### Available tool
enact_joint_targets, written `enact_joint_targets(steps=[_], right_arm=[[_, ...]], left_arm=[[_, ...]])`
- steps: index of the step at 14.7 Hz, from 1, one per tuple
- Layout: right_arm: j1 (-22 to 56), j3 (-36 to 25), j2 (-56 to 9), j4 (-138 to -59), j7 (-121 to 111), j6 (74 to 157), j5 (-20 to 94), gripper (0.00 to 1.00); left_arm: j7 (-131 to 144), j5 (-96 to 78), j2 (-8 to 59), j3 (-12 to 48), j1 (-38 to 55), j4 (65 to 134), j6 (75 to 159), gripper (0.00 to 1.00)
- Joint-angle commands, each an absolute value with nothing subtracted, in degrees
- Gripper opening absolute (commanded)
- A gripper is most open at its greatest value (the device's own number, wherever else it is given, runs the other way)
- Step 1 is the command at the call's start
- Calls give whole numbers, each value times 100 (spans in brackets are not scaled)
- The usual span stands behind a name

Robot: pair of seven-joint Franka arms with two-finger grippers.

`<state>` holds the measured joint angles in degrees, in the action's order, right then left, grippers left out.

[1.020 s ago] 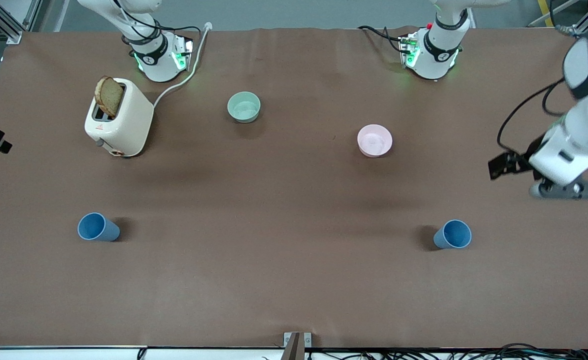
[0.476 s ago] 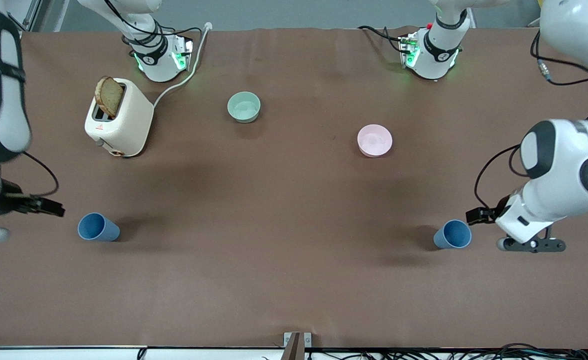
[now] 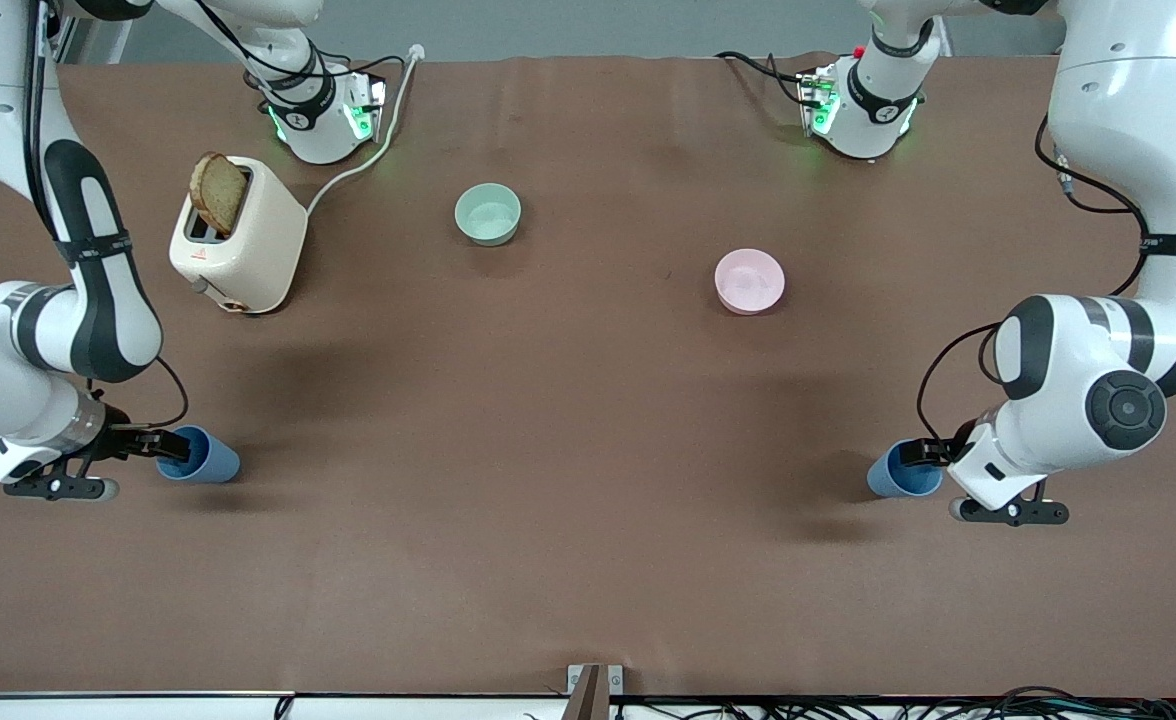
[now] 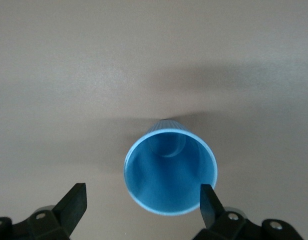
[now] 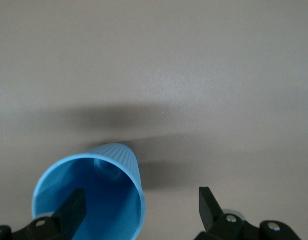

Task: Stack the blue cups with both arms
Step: 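Close both grippers around the blue cups and lift them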

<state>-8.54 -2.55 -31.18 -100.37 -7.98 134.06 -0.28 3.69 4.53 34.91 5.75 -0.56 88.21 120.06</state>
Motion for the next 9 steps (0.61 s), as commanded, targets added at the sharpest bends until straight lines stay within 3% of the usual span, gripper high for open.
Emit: enact_joint_targets(steps=[1,3,5,7,8,9], right_arm=[[-923,-185,-3040,-10178,-870,13430,-97,100],[-923,-185,-3094,-10178,-861,13438,-97,99],[-923,-176,-3172,-10108,-844,13430,-88,79],[-896,-176,-3251,-9985,-800,13412,-88,65],[-896,-176,-3287,-9950,-843,13412,-88,44],[-905,-176,-3287,-9932,-844,13412,-88,13]], left_arm=[[316,554,3700,571,-62,8675,12111,100],[316,545,3779,571,-62,8666,12173,100],[316,527,3858,571,-62,8666,12173,98],[325,519,3928,571,-53,8631,12190,88],[325,519,3955,571,-61,8631,12234,77],[395,501,3972,571,-53,8631,12234,58]])
